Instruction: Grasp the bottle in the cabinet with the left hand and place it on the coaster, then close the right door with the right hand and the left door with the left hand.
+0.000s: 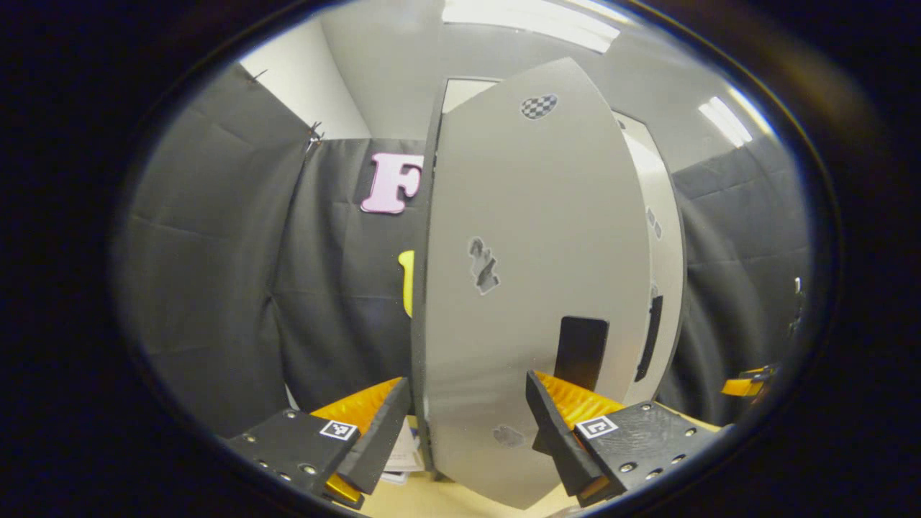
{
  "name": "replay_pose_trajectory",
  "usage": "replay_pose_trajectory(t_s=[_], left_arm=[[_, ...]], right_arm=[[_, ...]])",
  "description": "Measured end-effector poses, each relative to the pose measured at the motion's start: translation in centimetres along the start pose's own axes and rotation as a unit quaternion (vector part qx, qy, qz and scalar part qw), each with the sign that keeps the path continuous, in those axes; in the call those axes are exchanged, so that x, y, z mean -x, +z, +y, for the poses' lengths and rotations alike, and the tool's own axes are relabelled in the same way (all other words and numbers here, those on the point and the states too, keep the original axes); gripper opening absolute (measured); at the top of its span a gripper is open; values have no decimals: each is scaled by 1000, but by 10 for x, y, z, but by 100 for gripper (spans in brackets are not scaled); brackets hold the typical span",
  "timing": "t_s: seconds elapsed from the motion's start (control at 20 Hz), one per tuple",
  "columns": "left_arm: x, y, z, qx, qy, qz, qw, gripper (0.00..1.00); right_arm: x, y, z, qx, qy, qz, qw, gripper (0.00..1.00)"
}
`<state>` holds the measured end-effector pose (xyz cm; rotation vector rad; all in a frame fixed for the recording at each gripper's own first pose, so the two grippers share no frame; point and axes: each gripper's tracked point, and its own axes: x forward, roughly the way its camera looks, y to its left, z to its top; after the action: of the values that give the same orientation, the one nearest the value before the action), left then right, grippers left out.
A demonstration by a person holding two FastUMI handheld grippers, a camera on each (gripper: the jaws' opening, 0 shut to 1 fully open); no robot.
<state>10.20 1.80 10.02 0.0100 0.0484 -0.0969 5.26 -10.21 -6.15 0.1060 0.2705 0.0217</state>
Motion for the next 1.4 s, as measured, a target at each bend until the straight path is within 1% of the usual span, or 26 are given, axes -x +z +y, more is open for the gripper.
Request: replay_pose_trajectory(t_s=[0.1, 0.2, 0.4, 0.5, 0.6, 0.7, 0.75, 0.8, 0.95, 1.05, 1.15, 1.3, 1.35, 1.4], left_arm=[[-3, -5, -18, 26, -3, 4, 1000, 100], [5, -7, -28, 37, 4, 4, 999, 100], [43, -16, -22, 47, 29, -1, 998, 100], [70, -24, -15, 50, 49, -1, 998, 98], [98, -35, -5, 56, 82, 1, 995, 94], [125, -37, -8, 68, 103, -5, 992, 94], [138, -35, -8, 70, 116, -12, 991, 100], [150, -33, -7, 69, 127, -19, 989, 100], [177, -17, -13, 43, 152, -44, 987, 100], [188, -8, -14, 12, 160, -49, 986, 99], [196, -1, -11, -14, 171, -48, 984, 99], [202, 5, -11, -45, 169, -47, 983, 100], [203, 6, -10, -54, 171, -46, 983, 94], [205, 8, -8, -61, 174, -46, 982, 94]], right_arm=[[-3, 6, -6, -1, 4, 2, 1000, 98], [-2, 10, -13, 8, 6, 0, 1000, 98], [-6, 7, -24, 24, 13, -1, 1000, 98], [-9, 3, -24, 26, 21, 3, 999, 97], [-13, 4, -18, 30, 37, 3, 999, 98], [-14, 7, -12, 43, 51, -3, 998, 98], [-15, 10, -10, 50, 58, -9, 997, 98], [-17, 13, -6, 54, 66, -15, 996, 98], [-17, 24, 10, 57, 93, -32, 994, 98], [-16, 31, 18, 58, 101, -38, 992, 98], [-12, 37, 21, 53, 93, -49, 993, 98], [-12, 37, 20, 45, 65, -56, 995, 98], [-12, 36, 21, 42, 59, -54, 996, 98], [-12, 33, 23, 40, 56, -51, 996, 98]])
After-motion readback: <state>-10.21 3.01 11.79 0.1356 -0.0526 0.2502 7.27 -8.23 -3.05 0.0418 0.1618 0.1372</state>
